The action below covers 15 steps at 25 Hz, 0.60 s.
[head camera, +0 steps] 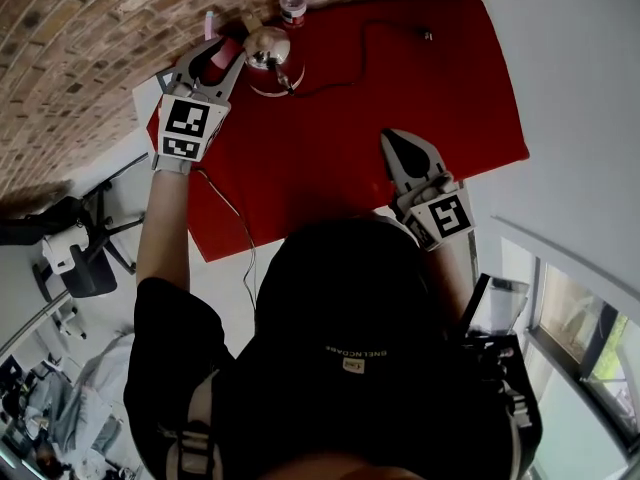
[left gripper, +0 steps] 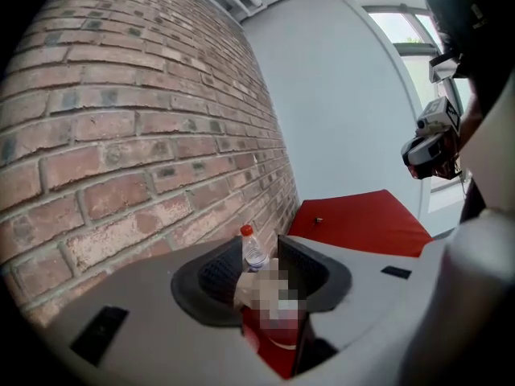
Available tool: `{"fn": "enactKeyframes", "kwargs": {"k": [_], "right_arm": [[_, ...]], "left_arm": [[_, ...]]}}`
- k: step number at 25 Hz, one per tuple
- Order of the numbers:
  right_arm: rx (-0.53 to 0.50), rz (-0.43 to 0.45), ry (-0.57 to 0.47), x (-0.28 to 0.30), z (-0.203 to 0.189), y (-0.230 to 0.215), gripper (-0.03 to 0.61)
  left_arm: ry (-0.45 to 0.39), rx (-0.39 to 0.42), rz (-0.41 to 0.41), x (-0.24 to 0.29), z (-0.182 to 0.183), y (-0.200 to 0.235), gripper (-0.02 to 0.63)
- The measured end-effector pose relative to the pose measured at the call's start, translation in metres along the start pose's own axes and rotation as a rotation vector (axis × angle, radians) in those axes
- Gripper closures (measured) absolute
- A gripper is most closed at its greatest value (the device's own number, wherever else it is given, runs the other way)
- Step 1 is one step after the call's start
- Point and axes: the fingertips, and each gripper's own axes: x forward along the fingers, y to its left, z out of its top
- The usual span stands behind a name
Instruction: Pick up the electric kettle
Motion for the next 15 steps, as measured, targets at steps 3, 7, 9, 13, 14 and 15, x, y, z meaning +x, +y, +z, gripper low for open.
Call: {"fn": "enactKeyframes", "kwargs": {"k": [3,7,9,13,14,15], "right_arm": [[0.016,-0.004,0.007,0.001,-0.002,0.002,0.571],[0.015,0.002,0.015,0.010,-0.005,0.010,0.571],[0.017,-0.001,0.023,0.013,-0.006,0.012,0.571],[0.027,-0.012,0.034,0.017,-0.010,0.013,0.571],[0.030,-0.017,0.035,0.018,-0.010,0.012,0.571],[0.034,-0.022,0.037,0.018,-0.011,0.011,0.571]], "left_arm": [[0.038,0.035,-0.028,0.014,-0.011,0.008,0.469],[0.106,0.086,-0.062,0.035,-0.032,0.021,0.449],[0.137,0.110,-0.084,0.044,-0.039,0.027,0.433],[0.200,0.175,-0.128,0.063,-0.056,0.038,0.417],[0.215,0.196,-0.143,0.068,-0.059,0.039,0.414],[0.232,0.220,-0.158,0.073,-0.063,0.039,0.407]]}}
